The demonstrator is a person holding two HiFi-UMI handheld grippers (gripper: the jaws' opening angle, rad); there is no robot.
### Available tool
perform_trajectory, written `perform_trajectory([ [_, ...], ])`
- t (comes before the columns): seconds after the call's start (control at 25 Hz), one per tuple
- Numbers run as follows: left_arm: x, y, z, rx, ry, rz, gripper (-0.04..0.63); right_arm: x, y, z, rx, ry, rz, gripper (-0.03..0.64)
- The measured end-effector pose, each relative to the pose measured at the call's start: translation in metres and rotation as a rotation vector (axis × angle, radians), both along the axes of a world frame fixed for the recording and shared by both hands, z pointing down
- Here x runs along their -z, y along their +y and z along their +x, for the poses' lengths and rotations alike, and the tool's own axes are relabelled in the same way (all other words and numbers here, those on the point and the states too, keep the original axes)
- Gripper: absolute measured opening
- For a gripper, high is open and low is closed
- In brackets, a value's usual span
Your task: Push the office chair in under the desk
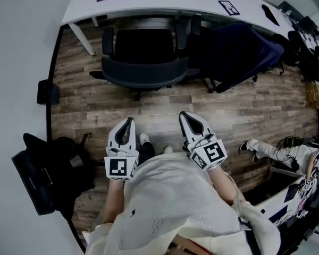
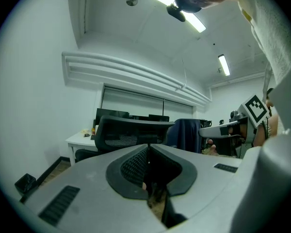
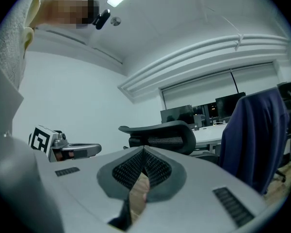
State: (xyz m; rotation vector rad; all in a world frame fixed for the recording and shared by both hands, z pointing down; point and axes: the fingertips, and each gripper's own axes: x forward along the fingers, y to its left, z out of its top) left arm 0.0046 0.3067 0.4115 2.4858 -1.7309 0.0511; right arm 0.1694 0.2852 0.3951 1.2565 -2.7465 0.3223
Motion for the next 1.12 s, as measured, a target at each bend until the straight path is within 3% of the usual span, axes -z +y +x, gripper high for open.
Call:
perform_trajectory([
  [0.32, -0.006, -0.035, -0.024, -0.037, -0.045, -0.006, 0.02, -0.007, -0.029, -0.009, -0.064, 0.023, 0.001, 0.002],
  [0.72, -0.023, -0.05, -0.04, -0.145, -0.079, -0.032, 0.024, -0.028, -0.038, -0.029, -0.097, 0.146, 0.002, 0.004],
  [0.84, -0.029, -0.052, -0.043, -0.171, -0.125, -0.031, 0.113, -0.028, -0.04, -0.032, -0.098, 0.161, -0.011, 0.048],
  [0.96, -0.032, -0.059, -0.049, -0.173, -0.165, -0.027, 0.118, -0.026, -0.049, -0.032, -0.097, 0.175, -0.011, 0.078],
  [1.12, -0.038, -0.073, -0.058, -0.179, -0.244, -0.016, 0.136, -0.03, -0.064, -0.025, -0.079, 0.268, 0.015, 0.126],
])
